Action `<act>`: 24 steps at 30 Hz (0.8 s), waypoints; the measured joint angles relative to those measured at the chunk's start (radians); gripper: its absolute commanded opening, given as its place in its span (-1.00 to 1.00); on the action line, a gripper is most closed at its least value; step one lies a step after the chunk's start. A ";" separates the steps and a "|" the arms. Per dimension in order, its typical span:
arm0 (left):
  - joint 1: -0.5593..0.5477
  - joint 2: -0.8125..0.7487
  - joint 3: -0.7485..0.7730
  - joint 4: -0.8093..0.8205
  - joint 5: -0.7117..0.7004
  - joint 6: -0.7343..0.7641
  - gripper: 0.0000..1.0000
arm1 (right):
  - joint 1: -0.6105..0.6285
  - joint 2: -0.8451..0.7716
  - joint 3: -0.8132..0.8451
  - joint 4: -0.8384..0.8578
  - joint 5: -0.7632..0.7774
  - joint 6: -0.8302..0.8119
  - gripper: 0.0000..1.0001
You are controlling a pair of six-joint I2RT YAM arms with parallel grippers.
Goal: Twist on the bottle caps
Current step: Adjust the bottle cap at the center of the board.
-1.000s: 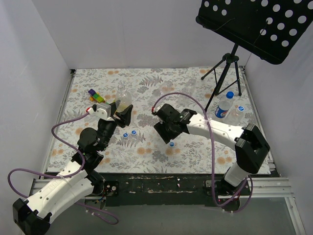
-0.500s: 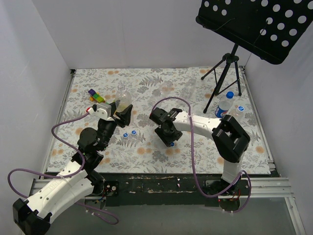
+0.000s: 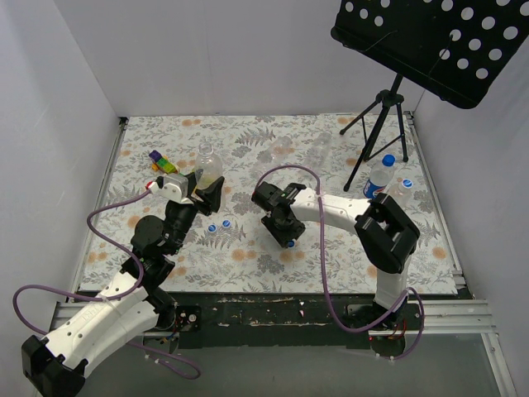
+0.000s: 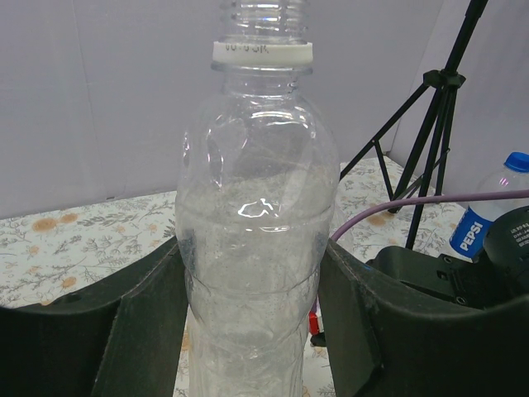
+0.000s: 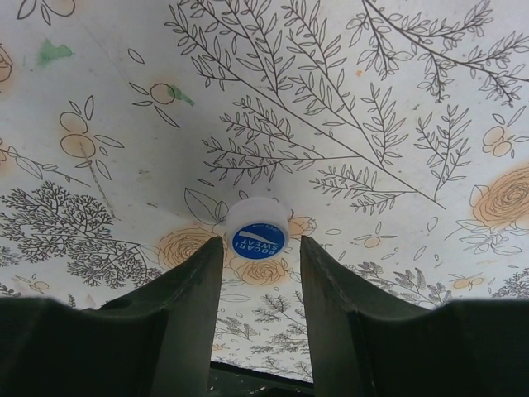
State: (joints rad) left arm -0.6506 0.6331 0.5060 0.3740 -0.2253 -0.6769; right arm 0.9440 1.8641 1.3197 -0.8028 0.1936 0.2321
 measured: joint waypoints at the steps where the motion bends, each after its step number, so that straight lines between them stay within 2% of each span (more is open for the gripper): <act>1: 0.000 0.000 0.000 0.000 0.000 0.000 -0.88 | 0.000 0.002 0.000 0.002 -0.004 0.000 -0.05; 15: 0.000 0.000 0.000 0.000 0.001 0.000 -0.89 | 0.000 0.030 0.000 0.020 -0.020 0.000 -0.11; 19: 0.000 0.000 0.000 0.000 0.002 0.000 -0.89 | 0.000 0.037 0.000 0.020 -0.019 0.000 -0.21; 24: 0.000 0.000 0.000 0.000 0.005 0.000 -0.89 | 0.000 0.037 0.000 0.020 -0.019 -0.002 -0.43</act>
State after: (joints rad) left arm -0.6506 0.6334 0.5060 0.3737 -0.2203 -0.6765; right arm 0.9440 1.9011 1.3197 -0.7830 0.1745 0.2302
